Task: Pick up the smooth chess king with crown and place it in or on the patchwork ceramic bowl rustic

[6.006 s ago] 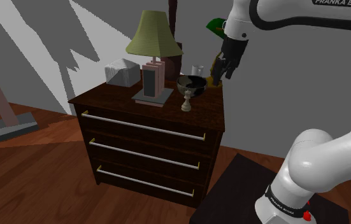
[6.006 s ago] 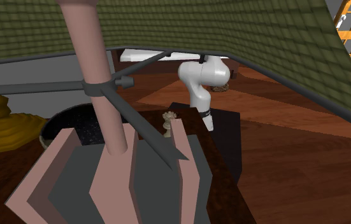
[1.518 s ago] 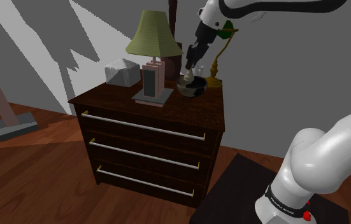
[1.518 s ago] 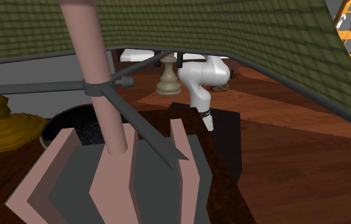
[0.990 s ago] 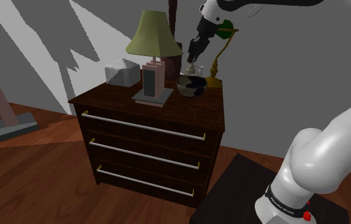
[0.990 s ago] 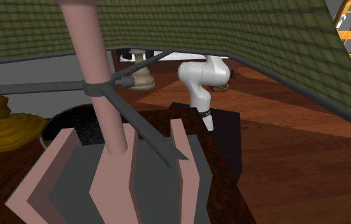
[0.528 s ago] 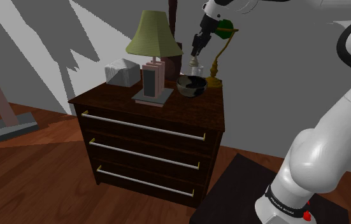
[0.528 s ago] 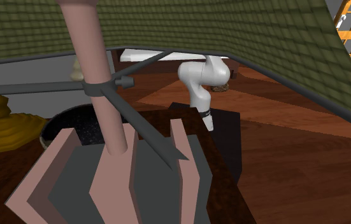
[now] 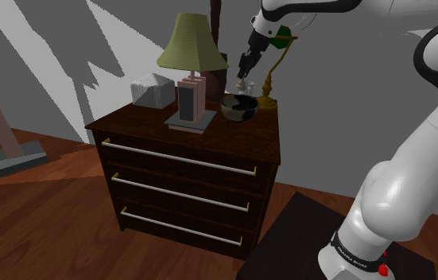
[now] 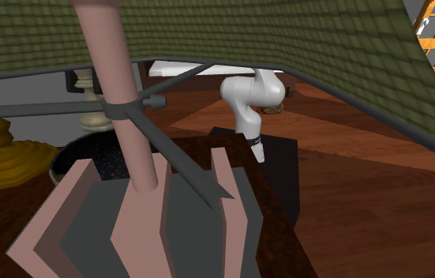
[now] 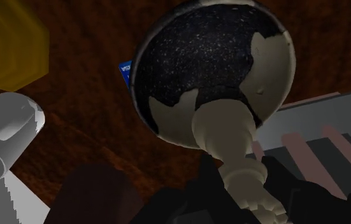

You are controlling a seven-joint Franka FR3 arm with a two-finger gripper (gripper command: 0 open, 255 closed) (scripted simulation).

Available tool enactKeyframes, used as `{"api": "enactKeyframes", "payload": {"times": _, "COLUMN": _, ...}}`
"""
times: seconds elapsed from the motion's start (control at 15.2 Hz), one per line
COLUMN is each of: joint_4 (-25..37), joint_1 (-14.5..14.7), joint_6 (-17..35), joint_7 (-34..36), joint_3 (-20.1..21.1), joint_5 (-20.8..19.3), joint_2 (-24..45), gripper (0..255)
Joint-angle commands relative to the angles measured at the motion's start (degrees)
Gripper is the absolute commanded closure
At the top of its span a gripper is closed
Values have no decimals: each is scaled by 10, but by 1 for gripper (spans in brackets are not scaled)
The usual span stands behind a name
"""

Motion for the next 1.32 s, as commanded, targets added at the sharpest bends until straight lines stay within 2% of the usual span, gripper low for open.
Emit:
{"api": "enactKeyframes", "payload": {"times": 0.0, "joint_4": -23, "joint_1": 0, "joint_6": 18, "joint_7": -2, "joint_3": 0, "joint_5": -1, "joint_2": -5, "gripper": 255}}
{"api": "enactKeyframes", "payload": {"times": 0.46, "joint_4": -81, "joint_1": -1, "joint_6": 69, "joint_7": -7, "joint_3": 1, "joint_5": 0, "joint_2": -13, "gripper": 255}}
{"api": "enactKeyframes", "payload": {"times": 0.92, "joint_4": -81, "joint_1": -1, "joint_6": 69, "joint_7": -8, "joint_3": 1, "joint_5": 0, "joint_2": -12, "gripper": 255}}
{"api": "enactKeyframes", "payload": {"times": 0.99, "joint_4": -81, "joint_1": -1, "joint_6": 69, "joint_7": -8, "joint_3": 1, "joint_5": 0, "joint_2": -12, "gripper": 0}}
{"api": "enactKeyframes", "payload": {"times": 1.25, "joint_4": -81, "joint_1": -1, "joint_6": 69, "joint_7": -8, "joint_3": 1, "joint_5": 0, "joint_2": -12, "gripper": 0}}
